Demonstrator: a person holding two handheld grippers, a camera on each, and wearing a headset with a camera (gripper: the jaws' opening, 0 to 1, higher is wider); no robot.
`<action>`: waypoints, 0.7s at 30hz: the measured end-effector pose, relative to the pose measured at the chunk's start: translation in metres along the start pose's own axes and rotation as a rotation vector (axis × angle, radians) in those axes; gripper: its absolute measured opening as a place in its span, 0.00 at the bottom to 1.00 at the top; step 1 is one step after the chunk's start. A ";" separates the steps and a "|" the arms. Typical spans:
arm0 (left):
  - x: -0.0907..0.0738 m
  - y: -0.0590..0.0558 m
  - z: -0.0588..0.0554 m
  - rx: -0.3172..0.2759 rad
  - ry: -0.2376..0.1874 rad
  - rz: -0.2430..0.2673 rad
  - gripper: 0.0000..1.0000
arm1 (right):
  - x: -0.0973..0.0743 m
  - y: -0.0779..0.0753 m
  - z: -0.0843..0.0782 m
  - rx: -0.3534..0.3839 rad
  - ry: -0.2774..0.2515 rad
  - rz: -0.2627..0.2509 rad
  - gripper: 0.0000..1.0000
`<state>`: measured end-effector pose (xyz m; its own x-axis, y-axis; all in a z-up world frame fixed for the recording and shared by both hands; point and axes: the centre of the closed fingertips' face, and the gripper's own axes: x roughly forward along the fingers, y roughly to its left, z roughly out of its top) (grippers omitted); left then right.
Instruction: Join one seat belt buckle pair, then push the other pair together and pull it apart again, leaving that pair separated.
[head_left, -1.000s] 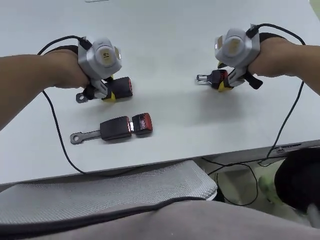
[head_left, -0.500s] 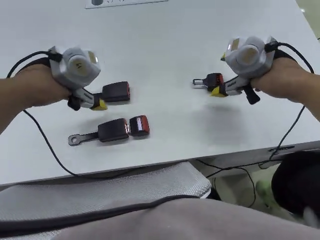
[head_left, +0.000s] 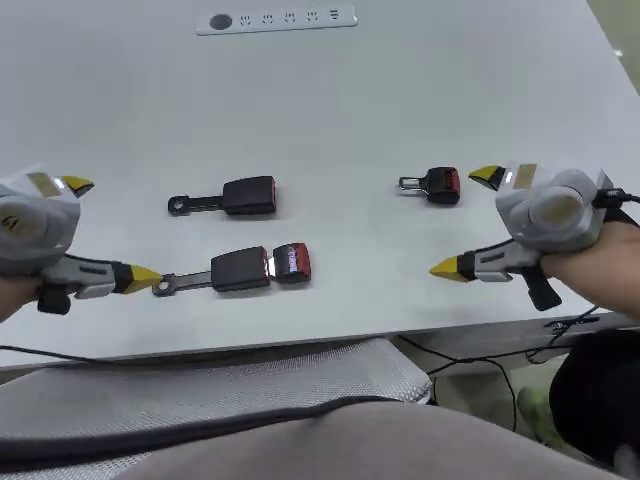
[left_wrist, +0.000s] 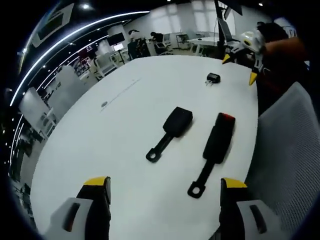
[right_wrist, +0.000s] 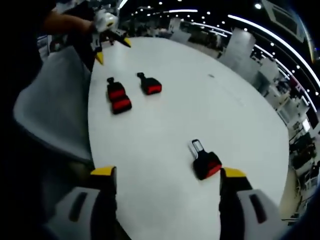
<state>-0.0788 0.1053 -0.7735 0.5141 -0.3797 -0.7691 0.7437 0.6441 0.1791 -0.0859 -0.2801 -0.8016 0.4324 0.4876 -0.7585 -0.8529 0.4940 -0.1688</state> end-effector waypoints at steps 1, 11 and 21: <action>-0.005 -0.001 -0.006 -0.014 0.002 0.004 0.96 | -0.002 0.000 0.003 0.024 -0.015 -0.013 0.90; -0.020 -0.026 -0.024 -0.009 0.013 -0.004 1.00 | -0.011 0.004 0.013 0.100 -0.042 -0.061 1.00; -0.026 -0.026 -0.029 -0.052 -0.002 0.019 1.00 | -0.017 0.009 0.013 0.112 -0.024 -0.062 1.00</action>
<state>-0.1237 0.1180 -0.7758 0.5290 -0.3684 -0.7645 0.7106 0.6847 0.1617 -0.0968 -0.2750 -0.7825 0.4914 0.4700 -0.7332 -0.7869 0.6004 -0.1425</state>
